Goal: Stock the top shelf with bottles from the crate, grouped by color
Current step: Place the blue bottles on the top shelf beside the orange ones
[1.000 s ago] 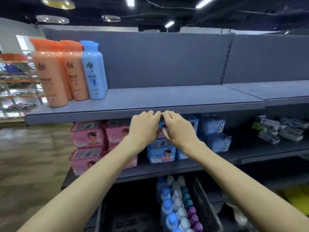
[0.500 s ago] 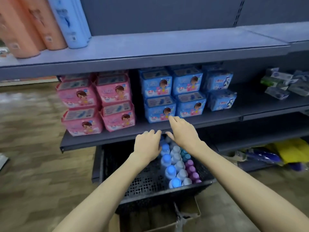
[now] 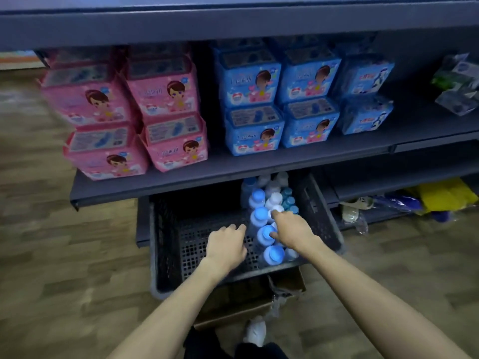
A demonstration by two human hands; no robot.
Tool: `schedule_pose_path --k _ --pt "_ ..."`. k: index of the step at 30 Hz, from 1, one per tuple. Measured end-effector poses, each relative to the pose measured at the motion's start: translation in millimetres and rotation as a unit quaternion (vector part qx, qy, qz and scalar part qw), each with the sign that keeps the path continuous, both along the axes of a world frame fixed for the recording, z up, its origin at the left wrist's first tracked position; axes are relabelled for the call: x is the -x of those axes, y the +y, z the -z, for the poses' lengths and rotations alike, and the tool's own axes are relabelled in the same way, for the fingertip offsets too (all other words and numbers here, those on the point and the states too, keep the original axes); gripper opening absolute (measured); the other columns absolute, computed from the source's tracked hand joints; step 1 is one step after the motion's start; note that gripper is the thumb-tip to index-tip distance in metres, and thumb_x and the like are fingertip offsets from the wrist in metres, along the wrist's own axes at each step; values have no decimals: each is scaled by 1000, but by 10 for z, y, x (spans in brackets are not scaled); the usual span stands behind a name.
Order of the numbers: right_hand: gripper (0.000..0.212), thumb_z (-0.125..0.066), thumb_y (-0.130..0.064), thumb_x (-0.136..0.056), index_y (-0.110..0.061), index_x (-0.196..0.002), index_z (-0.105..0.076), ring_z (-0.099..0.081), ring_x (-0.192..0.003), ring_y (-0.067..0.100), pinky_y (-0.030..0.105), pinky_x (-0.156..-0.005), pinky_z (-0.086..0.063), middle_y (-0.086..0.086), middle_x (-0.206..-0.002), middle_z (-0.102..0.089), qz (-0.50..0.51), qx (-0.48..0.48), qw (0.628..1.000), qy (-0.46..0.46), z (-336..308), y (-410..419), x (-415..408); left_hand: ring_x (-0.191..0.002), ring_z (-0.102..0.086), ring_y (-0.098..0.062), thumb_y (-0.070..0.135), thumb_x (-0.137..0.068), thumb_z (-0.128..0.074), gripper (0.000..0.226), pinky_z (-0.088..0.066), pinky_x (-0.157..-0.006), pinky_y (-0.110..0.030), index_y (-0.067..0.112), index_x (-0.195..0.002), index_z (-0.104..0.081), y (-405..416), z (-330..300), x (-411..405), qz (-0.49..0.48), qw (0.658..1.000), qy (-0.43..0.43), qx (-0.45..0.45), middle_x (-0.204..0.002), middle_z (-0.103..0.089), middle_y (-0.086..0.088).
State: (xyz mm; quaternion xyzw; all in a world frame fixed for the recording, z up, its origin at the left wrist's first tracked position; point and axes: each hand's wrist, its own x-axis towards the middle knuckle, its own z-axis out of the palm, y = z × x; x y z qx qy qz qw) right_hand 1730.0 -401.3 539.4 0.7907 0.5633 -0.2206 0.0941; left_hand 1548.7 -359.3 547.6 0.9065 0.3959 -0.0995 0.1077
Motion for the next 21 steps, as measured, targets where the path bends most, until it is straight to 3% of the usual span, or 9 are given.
schedule_pose_path --k 4,12,15,21 --pt "43 -60 -32 -93 -12 -128 -45 -57 -112 33 36 -81 -46 12 -129 -50 51 66 996 29 274 -114 46 -105 -59 -29 30 -92 -49 39 -42 -69 -35 16 -128 -45 -6 171 66 6 1000 14 26 -116 -58 -6" --pt "47 -56 -27 -95 -13 -136 -35 -58 -109 38 40 -77 -44 14 -127 -52 51 33 998 12 484 -2 146 -108 -58 -30 31 -95 -48 49 -43 -71 -36 17 -141 -37 66 387 169 10 998 21 62 -123 -57 -9" --pt "49 -54 -24 -96 -11 -138 -33 -58 -108 38 39 -74 -42 15 -125 -53 48 31 998 11 534 40 157 -102 -60 -31 28 -95 -48 44 -42 -69 -36 16 -136 -41 53 412 162 18 996 13 82 -117 -59 -10" --pt "34 -59 -18 -92 -9 -122 -43 -57 -106 37 39 -74 -43 15 -118 -57 44 21 998 33 558 107 69 -101 -60 -33 28 -92 -50 32 -46 -73 -38 19 -123 -48 10 514 -9 38 990 -9 137 -112 -59 -10"
